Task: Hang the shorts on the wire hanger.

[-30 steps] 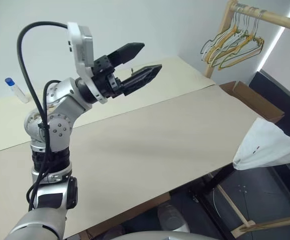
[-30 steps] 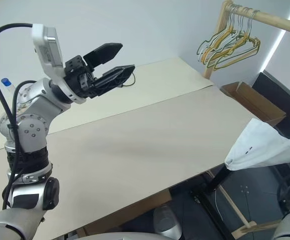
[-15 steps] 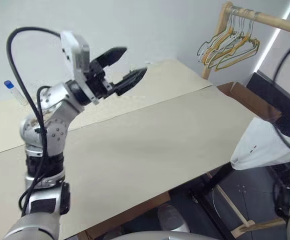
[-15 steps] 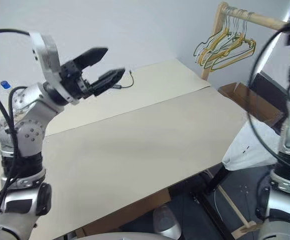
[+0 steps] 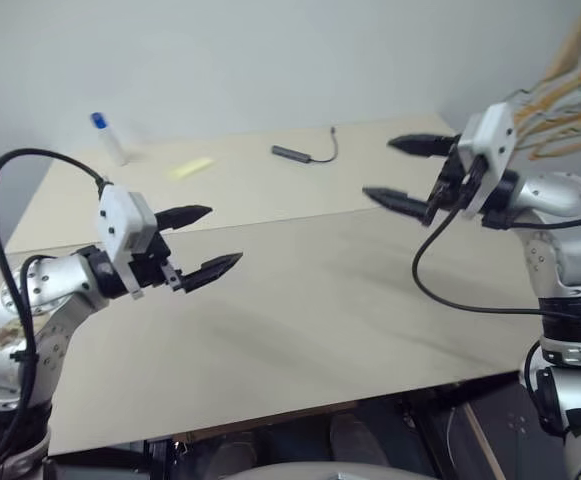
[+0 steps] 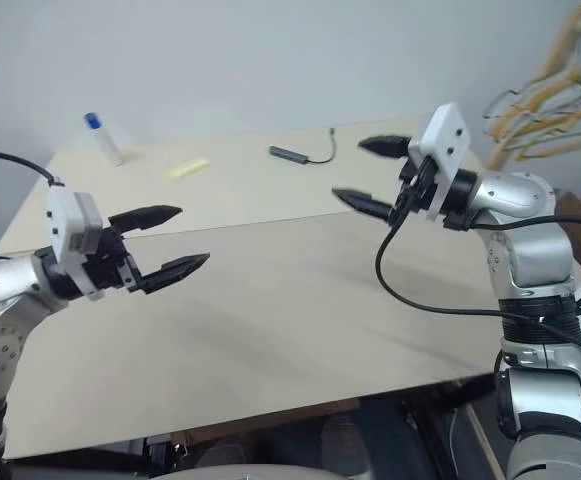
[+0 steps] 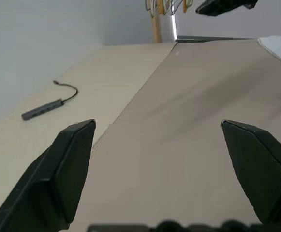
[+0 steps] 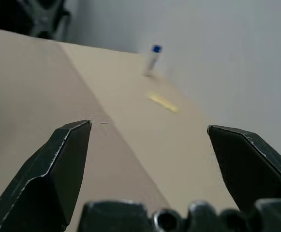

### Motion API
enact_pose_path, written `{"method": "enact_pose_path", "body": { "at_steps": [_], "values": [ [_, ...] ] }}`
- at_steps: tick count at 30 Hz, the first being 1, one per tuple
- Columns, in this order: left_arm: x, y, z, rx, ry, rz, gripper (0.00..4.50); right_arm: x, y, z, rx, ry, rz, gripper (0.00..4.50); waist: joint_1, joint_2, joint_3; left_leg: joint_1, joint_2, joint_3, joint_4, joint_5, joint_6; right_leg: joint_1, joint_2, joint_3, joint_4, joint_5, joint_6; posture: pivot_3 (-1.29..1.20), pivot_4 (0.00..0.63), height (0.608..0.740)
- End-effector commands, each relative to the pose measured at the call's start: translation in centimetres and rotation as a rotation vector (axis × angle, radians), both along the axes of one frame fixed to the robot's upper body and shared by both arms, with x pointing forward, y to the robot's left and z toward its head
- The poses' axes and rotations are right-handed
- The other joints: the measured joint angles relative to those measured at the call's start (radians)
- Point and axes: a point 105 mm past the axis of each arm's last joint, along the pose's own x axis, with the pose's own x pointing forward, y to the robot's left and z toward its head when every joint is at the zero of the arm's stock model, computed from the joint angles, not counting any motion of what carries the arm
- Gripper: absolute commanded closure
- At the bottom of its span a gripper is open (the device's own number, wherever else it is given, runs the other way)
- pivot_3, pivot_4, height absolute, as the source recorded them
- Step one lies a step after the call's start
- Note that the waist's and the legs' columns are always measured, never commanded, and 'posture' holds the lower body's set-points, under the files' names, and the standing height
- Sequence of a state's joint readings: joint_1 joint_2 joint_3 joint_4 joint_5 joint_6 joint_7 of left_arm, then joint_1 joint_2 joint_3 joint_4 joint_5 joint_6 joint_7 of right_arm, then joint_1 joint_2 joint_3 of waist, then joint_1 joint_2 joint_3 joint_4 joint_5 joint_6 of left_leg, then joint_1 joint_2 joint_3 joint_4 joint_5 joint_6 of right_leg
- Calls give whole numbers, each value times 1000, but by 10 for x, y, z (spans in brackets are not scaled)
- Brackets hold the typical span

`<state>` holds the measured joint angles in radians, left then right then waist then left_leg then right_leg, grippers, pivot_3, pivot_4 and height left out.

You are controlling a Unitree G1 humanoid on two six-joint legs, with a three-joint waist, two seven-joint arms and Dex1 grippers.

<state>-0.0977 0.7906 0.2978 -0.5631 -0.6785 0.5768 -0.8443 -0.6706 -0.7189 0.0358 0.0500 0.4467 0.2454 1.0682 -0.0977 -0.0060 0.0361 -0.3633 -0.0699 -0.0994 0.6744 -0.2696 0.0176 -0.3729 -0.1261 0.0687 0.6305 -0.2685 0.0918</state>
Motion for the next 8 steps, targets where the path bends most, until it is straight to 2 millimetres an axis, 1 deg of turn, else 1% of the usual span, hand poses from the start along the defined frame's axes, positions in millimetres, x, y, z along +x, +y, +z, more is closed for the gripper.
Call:
{"method": "enact_pose_path", "body": {
  "at_steps": [1, 3, 6, 8],
  "values": [
    [-13, -3, 9, 11, -33, -46, 0, -2, 2, 0, -32, -30, 26, 19, 36, 0, 0, -1, 0, 0, 0, 0, 0, -1, 0, 0, 0, 0, 0, 4, 0, 740],
    [-17, -4, 7, 19, -29, -56, 0, -5, 6, -4, -39, -25, 45, 19, 63, 0, 0, -2, 0, 0, 0, 0, -1, -3, 0, 0, 0, 1, -1, 4, 0, 740],
    [-11, -4, 7, 19, -47, -32, 0, -6, 8, -4, -36, -24, 50, 19, 88, 0, 0, -7, 0, 1, 0, 2, -4, -9, 0, -1, 1, 2, -3, -1, 0, 740],
    [-7, -3, 7, 14, -55, -12, 0, -6, 6, -5, -41, -21, 46, 19, 92, 0, 0, -9, 0, 1, 0, 3, -5, -13, 0, 0, 3, 2, -4, -9, 0, 740]
  ]
}}
